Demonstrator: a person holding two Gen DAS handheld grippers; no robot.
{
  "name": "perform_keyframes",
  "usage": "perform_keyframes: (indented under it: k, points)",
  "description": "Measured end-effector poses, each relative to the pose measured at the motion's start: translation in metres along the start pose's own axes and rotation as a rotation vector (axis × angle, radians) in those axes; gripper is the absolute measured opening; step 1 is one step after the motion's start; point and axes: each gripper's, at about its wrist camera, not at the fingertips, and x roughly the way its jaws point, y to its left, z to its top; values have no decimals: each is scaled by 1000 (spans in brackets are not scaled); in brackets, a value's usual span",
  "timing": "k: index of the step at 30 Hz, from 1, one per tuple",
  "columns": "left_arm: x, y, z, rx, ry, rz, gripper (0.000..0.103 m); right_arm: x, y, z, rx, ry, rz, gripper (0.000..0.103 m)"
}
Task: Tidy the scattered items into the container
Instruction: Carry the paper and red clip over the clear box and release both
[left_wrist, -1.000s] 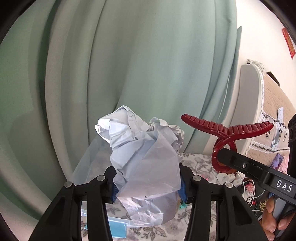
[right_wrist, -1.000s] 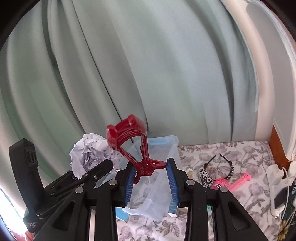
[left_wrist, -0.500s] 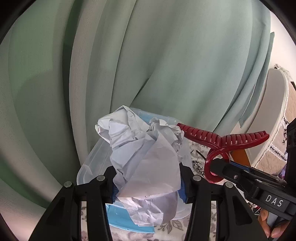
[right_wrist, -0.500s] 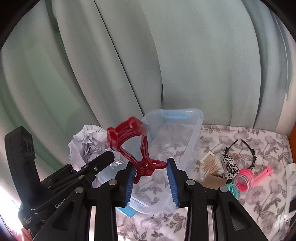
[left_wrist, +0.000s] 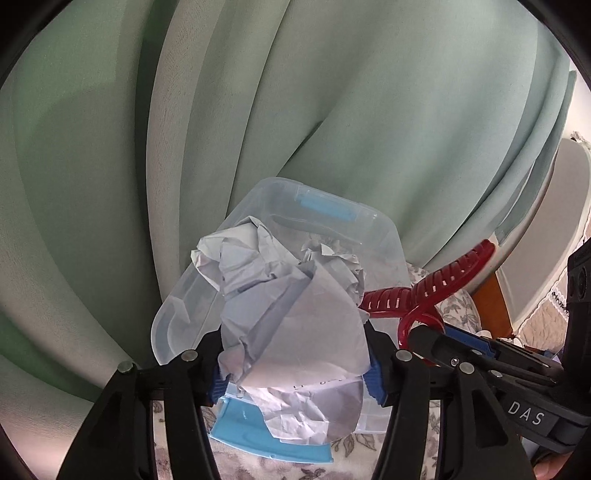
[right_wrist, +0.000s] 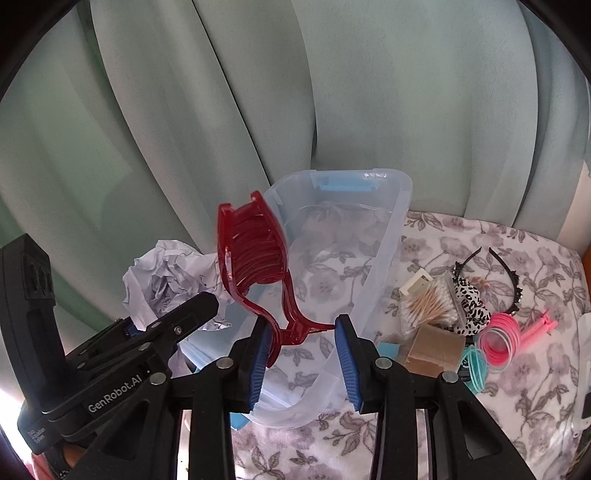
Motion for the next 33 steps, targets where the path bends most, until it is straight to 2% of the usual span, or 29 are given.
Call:
perform_keyframes:
  k: [4, 9, 11, 14, 19, 25, 30, 33]
  points:
    - [4, 3, -2, -17, 9, -7, 63, 1, -2, 1, 6, -6, 6, 51]
    - [8, 9, 3, -25, 14, -8, 63, -3, -1, 1, 12, -25, 22, 54]
    - [-18, 12, -14, -24, 10, -8, 63, -4, -2, 1, 25, -36, 34, 55]
    - [-26, 16, -20, -21, 9, -6, 63, -8, -2, 0, 37, -68, 31, 63]
    - [-27, 13, -22, -17, 17, -3, 63, -17, -2, -2, 65, -95, 72, 63]
    - [-30, 6, -24, -4, 31, 0, 63, -37, -3, -8, 89, -179, 105, 64]
    - [-34, -2, -24, 17, 38, 3, 63, -56, -20, -10, 169, -244, 126, 65]
    - [-34, -12, -25, 38, 42, 2, 63, -67, -33, -14, 222, -274, 167, 66]
